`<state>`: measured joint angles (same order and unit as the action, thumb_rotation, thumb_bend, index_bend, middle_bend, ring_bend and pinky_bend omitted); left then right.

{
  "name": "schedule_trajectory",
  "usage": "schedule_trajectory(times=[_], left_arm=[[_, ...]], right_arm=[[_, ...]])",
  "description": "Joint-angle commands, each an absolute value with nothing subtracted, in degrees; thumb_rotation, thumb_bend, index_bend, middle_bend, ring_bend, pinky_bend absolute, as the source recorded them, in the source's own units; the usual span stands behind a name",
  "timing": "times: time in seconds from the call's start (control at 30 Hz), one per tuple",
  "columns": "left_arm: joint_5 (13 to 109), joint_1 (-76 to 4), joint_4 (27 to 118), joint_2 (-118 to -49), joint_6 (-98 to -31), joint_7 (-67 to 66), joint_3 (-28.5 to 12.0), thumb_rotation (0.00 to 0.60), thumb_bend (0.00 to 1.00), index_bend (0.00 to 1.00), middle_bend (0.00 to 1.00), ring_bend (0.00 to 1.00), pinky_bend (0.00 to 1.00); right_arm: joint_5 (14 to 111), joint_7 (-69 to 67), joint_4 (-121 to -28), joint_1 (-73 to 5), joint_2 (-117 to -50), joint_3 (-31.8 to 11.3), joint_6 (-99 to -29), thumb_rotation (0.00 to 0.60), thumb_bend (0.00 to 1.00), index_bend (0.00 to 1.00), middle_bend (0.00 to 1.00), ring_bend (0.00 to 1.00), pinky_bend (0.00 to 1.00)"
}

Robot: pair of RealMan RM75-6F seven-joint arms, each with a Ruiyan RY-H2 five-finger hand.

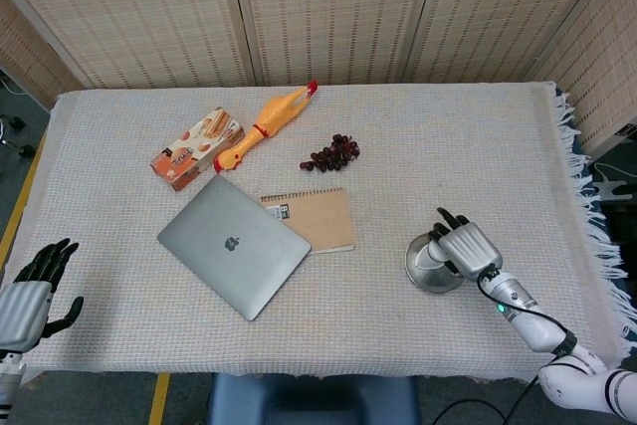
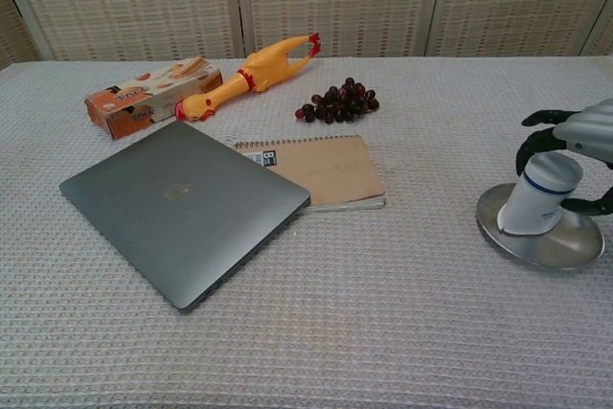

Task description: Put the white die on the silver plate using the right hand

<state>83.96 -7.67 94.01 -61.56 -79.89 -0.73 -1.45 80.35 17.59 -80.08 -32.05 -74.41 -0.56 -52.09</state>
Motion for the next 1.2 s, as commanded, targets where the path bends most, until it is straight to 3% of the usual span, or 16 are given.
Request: schedule_trajectory(times=[0.03,0.23,0.37,0.63,0.87,1.2], left_arm=[[84.0,-7.6,93.9,-61.6,-80.0,-0.7,-1.5,0.6,0.41,0.0,0.0,0.0,0.21],[84.3,-7.6,94.2,-61.7,-80.2,-1.2,-1.3,0.6,0.41,0.0,0.0,0.0,0.21],[84.5,-7.7,94.3,-61.8,-79.8,-1.4,-1.2,0.6,0.41,0.0,0.0,0.0,0.21],[84.4,-7.9,94.1,-62.0,-79.6,-1.7,-1.2,0.6,0.41,0.0,0.0,0.0,0.21],[83.7,-8.0,94.0,-62.0,-78.9,-2.0,-1.2,0.6,0.41,0.0,0.0,0.0,0.21],[83.5,-8.4,93.8,-62.3,-78.1,-2.0,-1.1,0.6,0.41,0.0,0.0,0.0,0.21]], right_arm=[[80.7,17.2,-81.3,-31.5,-73.3,0.2,-52.4,0.6,0.33,0.46,0.25,0.02,0.25],[82.5,15.7,-85.6,-28.3,-69.4,0.9,-58.4,0.6,0.33,0.44,0.25,0.02,0.25],[81.6,11.9,-85.5,-27.6,-68.3,-0.9,-60.3,0.6,0.33,0.44,0.25,0.02,0.25],[71.7,13.2,-74.7,-32.7,-73.0,-6.6,-52.7,0.6,0.33,0.44,0.25,0.02,0.25],[66.1,17.3,-66.2,-35.4,-79.2,-7.3,-47.2,0.6,0.33,0.42,0.24,0.02,0.25],[63.9,18.1,-65.1,-35.1,-79.8,-6.6,-45.6,0.6,0.32,0.03,0.17,0.01,0.24]])
